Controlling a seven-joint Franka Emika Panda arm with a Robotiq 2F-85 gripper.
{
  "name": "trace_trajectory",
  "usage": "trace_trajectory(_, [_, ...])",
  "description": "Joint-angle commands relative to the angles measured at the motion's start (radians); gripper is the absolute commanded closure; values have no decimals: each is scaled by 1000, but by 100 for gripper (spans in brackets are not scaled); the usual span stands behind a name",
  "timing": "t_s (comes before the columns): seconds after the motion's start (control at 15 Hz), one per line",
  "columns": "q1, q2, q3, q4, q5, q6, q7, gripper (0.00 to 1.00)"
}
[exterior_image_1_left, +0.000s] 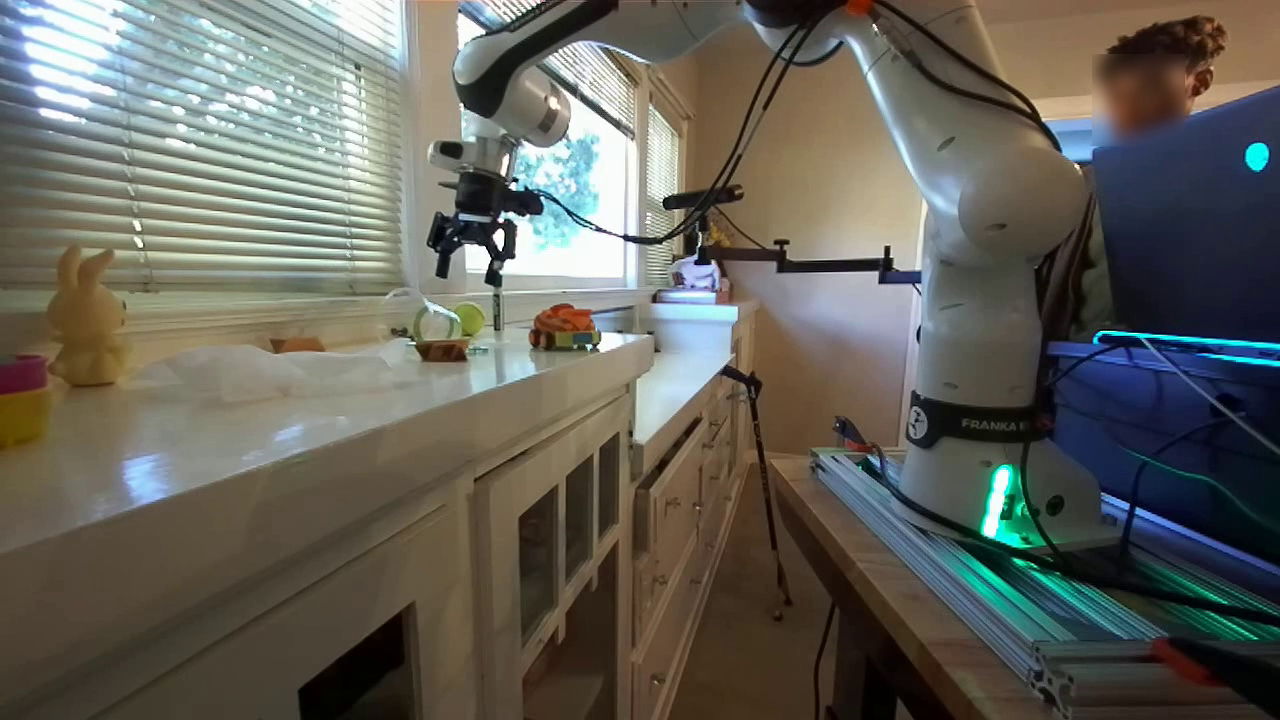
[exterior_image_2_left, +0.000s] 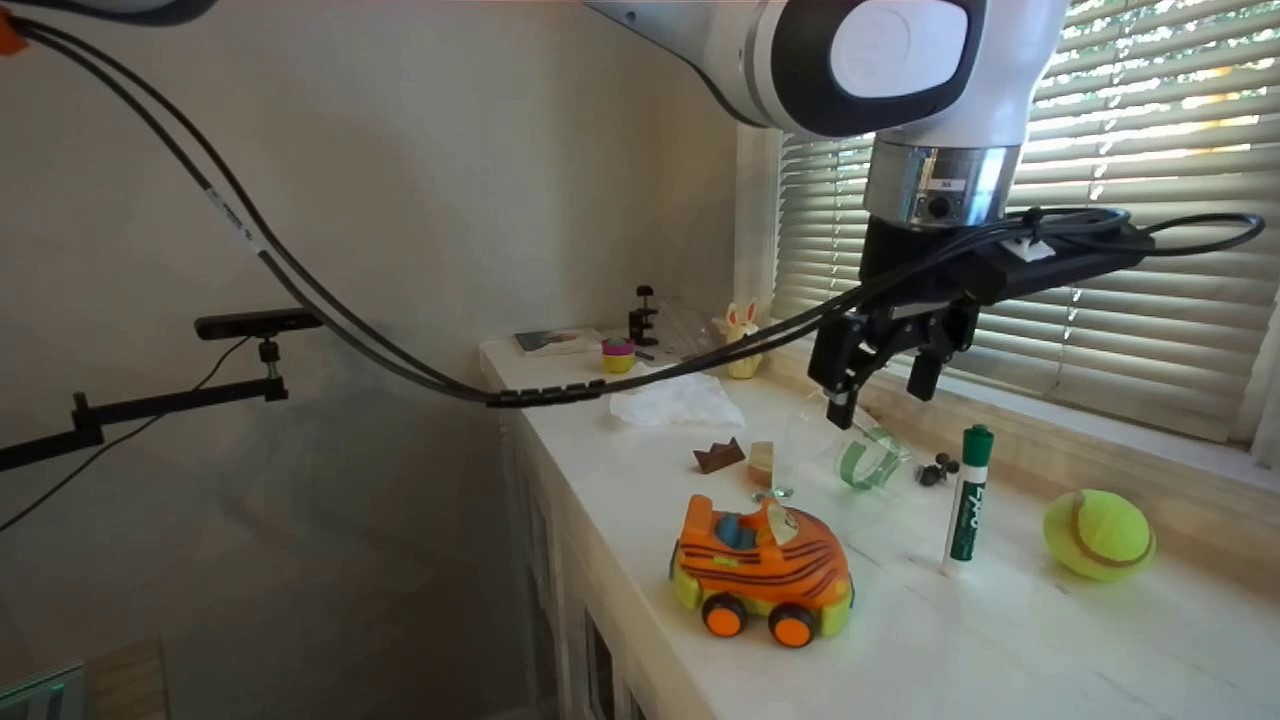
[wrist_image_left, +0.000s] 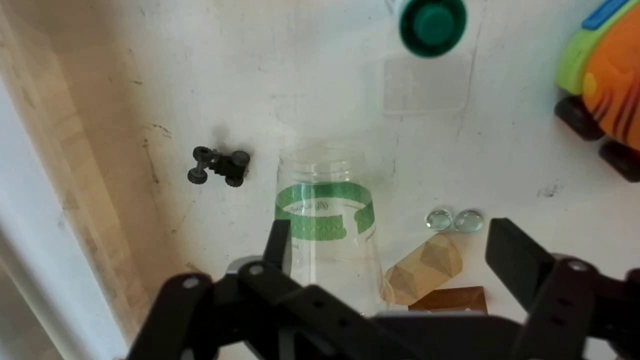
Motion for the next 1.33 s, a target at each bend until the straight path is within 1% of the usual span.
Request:
trace_trajectory(0.0, [-8,26,2,34,-12,9,-46,0])
trace_trajectory(0.4, [-22,73,13,67,6,46,-105,0])
trace_trajectory(0.8, [-29,122,39,106,15,60,-138,0])
trace_trajectory(1.27, [-37,162,53,143,11,67,-158,0])
